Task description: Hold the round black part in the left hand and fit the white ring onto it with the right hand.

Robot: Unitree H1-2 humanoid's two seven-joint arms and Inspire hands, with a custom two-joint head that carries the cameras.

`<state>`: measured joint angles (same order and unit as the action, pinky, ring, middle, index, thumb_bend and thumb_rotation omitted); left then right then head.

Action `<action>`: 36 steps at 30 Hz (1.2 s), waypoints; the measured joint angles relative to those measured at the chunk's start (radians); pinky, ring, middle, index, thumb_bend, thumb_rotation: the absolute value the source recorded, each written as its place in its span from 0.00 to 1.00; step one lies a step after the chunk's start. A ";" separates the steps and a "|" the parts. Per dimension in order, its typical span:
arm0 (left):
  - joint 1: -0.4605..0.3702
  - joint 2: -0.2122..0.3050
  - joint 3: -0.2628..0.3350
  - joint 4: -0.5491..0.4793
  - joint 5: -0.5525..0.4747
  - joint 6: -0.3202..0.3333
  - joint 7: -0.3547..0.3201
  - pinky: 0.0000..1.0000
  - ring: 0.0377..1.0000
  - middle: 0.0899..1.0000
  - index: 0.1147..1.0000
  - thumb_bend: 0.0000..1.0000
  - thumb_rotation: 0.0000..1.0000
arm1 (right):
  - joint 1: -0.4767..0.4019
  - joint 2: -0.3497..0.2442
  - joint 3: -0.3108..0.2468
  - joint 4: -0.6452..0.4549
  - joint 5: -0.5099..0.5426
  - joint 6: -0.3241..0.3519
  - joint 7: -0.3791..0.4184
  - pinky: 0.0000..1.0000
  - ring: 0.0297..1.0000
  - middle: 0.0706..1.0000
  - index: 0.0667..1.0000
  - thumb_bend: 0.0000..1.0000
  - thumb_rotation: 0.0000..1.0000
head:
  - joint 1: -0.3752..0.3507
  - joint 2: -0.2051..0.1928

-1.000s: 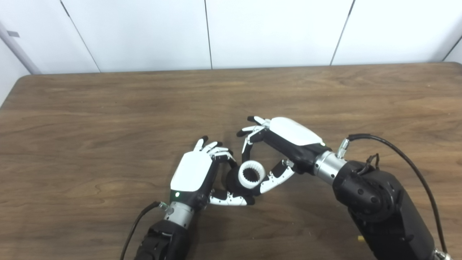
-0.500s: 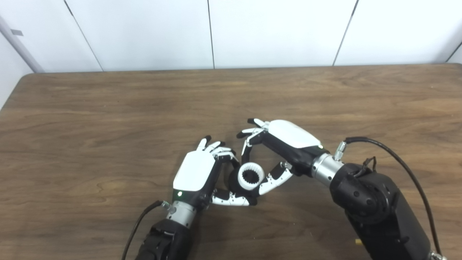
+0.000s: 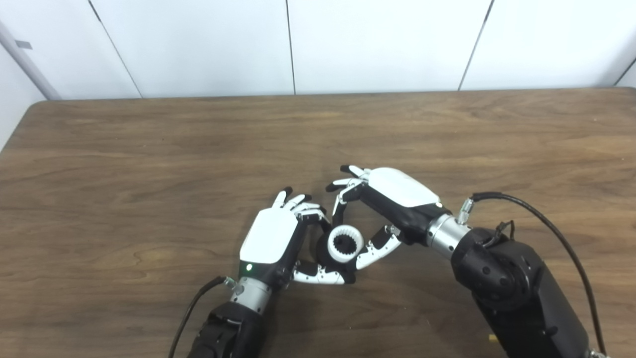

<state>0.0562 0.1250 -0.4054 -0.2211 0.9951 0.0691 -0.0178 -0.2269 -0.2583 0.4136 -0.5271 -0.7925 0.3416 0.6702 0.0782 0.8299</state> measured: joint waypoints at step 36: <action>0.000 0.000 -0.002 0.000 0.000 0.001 0.000 1.00 0.89 0.73 0.42 0.53 0.06 | 0.010 0.041 0.016 0.073 -0.053 -0.038 -0.053 1.00 0.98 0.84 0.45 0.52 0.13 | 0.003 0.003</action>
<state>0.0558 0.1251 -0.4075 -0.2211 0.9948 0.0702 -0.0178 -0.2167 -0.2176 0.4293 -0.4539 -0.8454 0.3034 0.6175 0.0813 0.8330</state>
